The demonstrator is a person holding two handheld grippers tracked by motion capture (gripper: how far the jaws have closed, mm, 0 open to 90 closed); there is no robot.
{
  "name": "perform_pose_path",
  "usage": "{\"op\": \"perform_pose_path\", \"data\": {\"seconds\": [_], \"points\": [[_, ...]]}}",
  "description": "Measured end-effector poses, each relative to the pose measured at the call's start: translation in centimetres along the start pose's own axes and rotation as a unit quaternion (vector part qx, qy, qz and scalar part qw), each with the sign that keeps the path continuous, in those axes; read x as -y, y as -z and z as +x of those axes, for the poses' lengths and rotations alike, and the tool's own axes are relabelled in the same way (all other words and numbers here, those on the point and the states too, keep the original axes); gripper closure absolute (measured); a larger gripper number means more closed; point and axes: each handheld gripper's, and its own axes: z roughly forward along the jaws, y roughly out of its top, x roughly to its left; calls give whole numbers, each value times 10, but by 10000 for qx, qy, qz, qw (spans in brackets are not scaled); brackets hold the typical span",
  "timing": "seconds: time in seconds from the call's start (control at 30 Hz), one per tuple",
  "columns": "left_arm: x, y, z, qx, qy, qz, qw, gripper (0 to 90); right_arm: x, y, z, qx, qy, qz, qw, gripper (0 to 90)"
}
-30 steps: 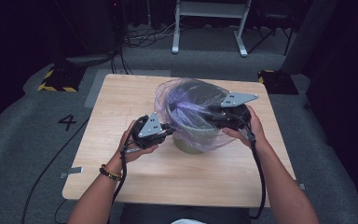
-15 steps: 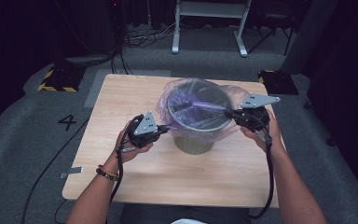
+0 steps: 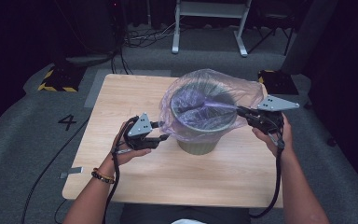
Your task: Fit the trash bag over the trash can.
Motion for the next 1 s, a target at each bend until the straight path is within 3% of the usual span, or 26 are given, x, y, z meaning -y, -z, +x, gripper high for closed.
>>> {"op": "perform_pose_path", "data": {"seconds": [0.07, 0.1, 0.13, 0.17, 0.2, 0.23, 0.3, 0.33, 0.37, 0.47, 0.5, 0.6, 0.67, 0.77, 0.87, 0.9, 0.93, 0.97, 1.0], "points": [[-2, 0, -2, 135, 26, -45, 9999, 465, 6, 2, -3, 149, -125, -95, 9998, 607], [-2, 0, -2, 135, 26, -45, 9999, 422, 6, 2, -3, 149, -125, -95, 9998, 607], [-3, 3, -3, 157, 51, -106, 9998, 349, 12, 5, -8, 236, -338, -269, 9988, 494], [-3, 3, -3, 157, 51, -106, 9998, 291, 12, 5, -8, 236, -338, -269, 9988, 494], [-5, 8, -1, 206, 84, -177, 9996, 291, 14, 7, -10, 202, -390, -344, 9984, 449], [-7, 17, 0, 242, 161, -327, 9990, 198, 17, 12, -15, 180, -573, -504, 9969, 380], [-8, 23, 1, 243, 177, -462, 9985, 165, 18, 13, -17, 203, -599, -544, 9965, 361], [-12, 36, 5, 279, 226, -726, 9967, 153, 20, 19, -22, 150, -713, -687, 9950, 331], [-12, 36, 5, 279, 226, -726, 9967, 155, 20, 19, -22, 150, -713, -687, 9950, 331], [-26, 55, 22, 115, 618, -1259, 9901, 158, 18, 29, -27, 3, -588, -920, 9940, 317], [-29, 56, 26, 48, 667, -1287, 9894, 162, 17, 32, -29, -52, -604, -1041, 9927, 329], [-44, 48, 42, -151, 852, -1071, 9905, 196, 13, 37, -36, 19, -781, -1271, 9888, 346], [-52, 36, 52, -266, 987, -857, 9911, 226, 10, 35, -41, 206, -931, -1347, 9863, 346], [-61, 17, 67, -243, 1072, -558, 9924, 258, 3, 19, -53, 124, -1034, -1129, 9881, 307], [-66, 0, 78, -173, 1058, -340, 9937, 377, 1, -6, -64, -112, -1050, -613, 9925, 297], [-67, -6, 81, -201, 1013, -228, 9944, 410, 2, -13, -67, -170, -1082, -509, 9927, 314], [-67, -11, 84, -155, 954, -141, 9952, 479, 2, -19, -69, -209, -1111, -418, 9927, 392], [-67, -11, 84, -155, 954, -141, 9952, 510, 2, -19, -69, -209, -1111, -418, 9927, 392], [-67, -18, 88, -126, 947, -76, 9954, 510, 3, -23, -71, -234, -1075, -345, 9933, 491]]}}
